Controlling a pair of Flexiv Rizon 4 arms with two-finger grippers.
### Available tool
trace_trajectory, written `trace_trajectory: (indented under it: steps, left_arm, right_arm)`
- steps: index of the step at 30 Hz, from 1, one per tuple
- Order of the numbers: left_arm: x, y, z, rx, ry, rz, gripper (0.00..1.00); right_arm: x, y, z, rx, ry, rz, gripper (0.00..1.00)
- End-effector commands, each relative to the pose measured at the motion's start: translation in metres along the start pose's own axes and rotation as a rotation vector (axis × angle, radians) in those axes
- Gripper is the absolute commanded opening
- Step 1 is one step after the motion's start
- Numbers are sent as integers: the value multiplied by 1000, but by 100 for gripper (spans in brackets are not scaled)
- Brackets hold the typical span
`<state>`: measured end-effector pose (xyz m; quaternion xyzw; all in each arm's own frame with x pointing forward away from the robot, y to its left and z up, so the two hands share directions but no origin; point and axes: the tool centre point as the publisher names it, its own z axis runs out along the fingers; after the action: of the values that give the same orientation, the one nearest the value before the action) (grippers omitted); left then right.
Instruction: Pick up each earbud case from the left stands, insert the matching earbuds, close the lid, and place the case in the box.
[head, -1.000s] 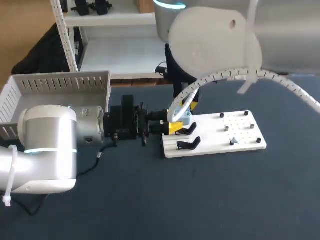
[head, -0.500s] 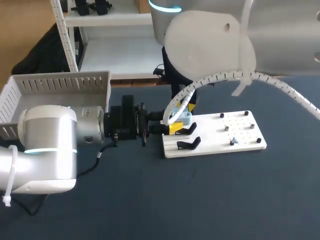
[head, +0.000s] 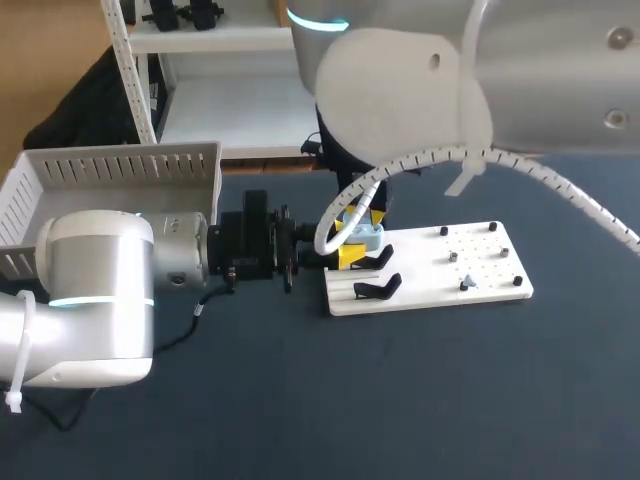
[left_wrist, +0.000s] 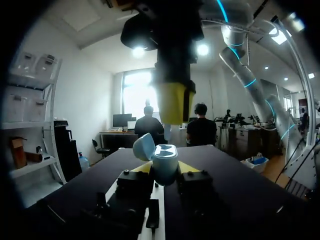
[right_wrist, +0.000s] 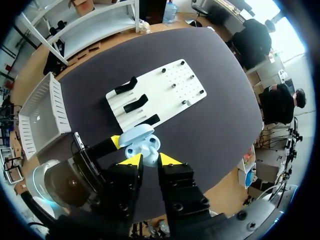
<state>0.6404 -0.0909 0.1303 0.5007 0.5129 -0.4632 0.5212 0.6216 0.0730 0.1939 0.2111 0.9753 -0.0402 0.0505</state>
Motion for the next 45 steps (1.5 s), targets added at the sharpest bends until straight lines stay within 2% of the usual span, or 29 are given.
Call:
trace_trajectory:
  steps: [1, 45]
  left_arm:
    - [1, -1, 0, -4, -4, 2, 0]
    - [1, -1, 0, -4, -4, 2, 0]
  right_arm:
    - [1, 1, 1, 4, 2, 2, 0]
    - [-7, 2, 17, 43, 40, 39, 0]
